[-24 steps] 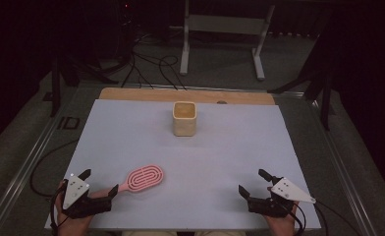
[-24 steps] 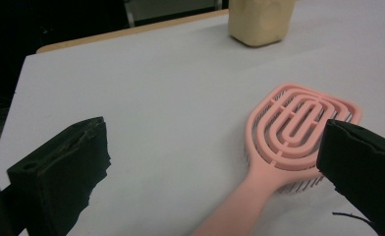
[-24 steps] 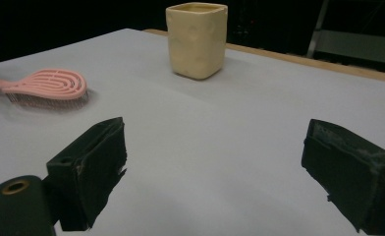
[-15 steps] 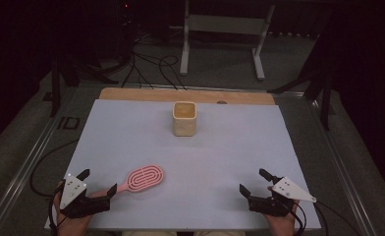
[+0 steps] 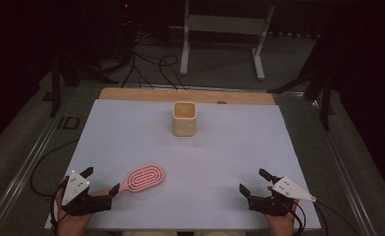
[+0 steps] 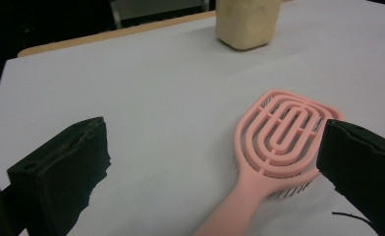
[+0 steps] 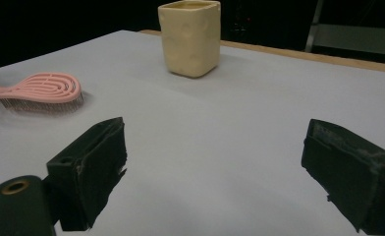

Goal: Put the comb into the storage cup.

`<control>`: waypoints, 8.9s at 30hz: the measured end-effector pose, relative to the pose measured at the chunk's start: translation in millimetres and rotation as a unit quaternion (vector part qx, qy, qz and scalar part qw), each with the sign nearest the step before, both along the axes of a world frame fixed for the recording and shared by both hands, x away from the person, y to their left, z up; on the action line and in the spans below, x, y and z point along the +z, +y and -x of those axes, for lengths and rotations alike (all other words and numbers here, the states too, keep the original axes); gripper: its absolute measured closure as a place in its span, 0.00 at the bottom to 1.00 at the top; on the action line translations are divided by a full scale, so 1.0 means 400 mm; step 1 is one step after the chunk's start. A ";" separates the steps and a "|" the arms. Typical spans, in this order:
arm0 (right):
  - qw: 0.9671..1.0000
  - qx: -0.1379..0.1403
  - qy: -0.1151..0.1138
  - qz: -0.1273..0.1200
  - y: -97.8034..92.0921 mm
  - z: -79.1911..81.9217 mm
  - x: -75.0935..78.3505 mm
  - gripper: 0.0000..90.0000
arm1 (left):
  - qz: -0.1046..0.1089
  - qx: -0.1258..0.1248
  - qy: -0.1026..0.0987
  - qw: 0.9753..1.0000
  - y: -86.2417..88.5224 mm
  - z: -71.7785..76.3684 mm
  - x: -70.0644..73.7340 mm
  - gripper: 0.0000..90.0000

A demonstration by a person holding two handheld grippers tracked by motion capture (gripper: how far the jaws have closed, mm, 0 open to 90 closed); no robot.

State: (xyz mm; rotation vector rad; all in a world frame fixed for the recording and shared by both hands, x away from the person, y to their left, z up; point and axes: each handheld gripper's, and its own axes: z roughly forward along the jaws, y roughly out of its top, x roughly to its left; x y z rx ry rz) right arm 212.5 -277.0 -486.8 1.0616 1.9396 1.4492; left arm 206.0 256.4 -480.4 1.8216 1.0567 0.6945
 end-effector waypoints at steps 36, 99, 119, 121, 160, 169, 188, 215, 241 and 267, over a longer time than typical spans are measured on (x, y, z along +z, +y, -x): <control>1.000 -0.013 0.005 -0.019 -0.016 -0.006 -0.006 0.11 | -0.046 -0.091 0.077 0.992 -0.014 -0.089 0.016 0.00; 1.000 -0.013 0.014 -0.018 -0.014 -0.009 -0.010 0.11 | -0.175 -0.190 0.205 0.944 -0.090 -0.172 -0.008 0.00; 1.000 -0.013 0.013 -0.015 -0.014 -0.011 -0.012 0.11 | -0.255 -0.206 0.266 0.907 -0.111 -0.163 -0.015 0.54; 1.000 -0.013 0.013 -0.015 -0.014 -0.010 -0.011 0.11 | -0.258 -0.209 0.273 0.903 -0.113 -0.165 -0.017 0.59; 1.000 -0.013 0.016 -0.013 -0.012 -0.012 -0.013 0.11 | -0.216 -0.171 0.302 0.912 -0.086 -0.189 -0.001 0.78; 1.000 -0.013 0.016 -0.014 -0.011 -0.012 -0.013 0.11 | -0.173 -0.144 0.268 0.937 -0.086 -0.180 0.011 0.78; 1.000 -0.012 0.015 -0.011 -0.013 -0.014 -0.013 0.11 | -0.090 -0.102 0.200 0.970 -0.161 -0.184 0.012 0.78; 0.998 -0.008 0.054 -0.008 -0.003 -0.056 -0.001 0.08 | -0.076 -0.098 0.093 0.988 -0.222 -0.173 0.016 0.78; 0.994 0.019 0.094 -0.050 0.064 -0.168 0.077 0.08 | -0.092 -0.129 0.066 0.985 -0.315 -0.214 0.044 0.78; 0.990 0.096 0.099 -0.035 0.218 -0.252 0.127 0.08 | -0.083 -0.123 0.056 0.987 -0.322 -0.207 0.038 0.78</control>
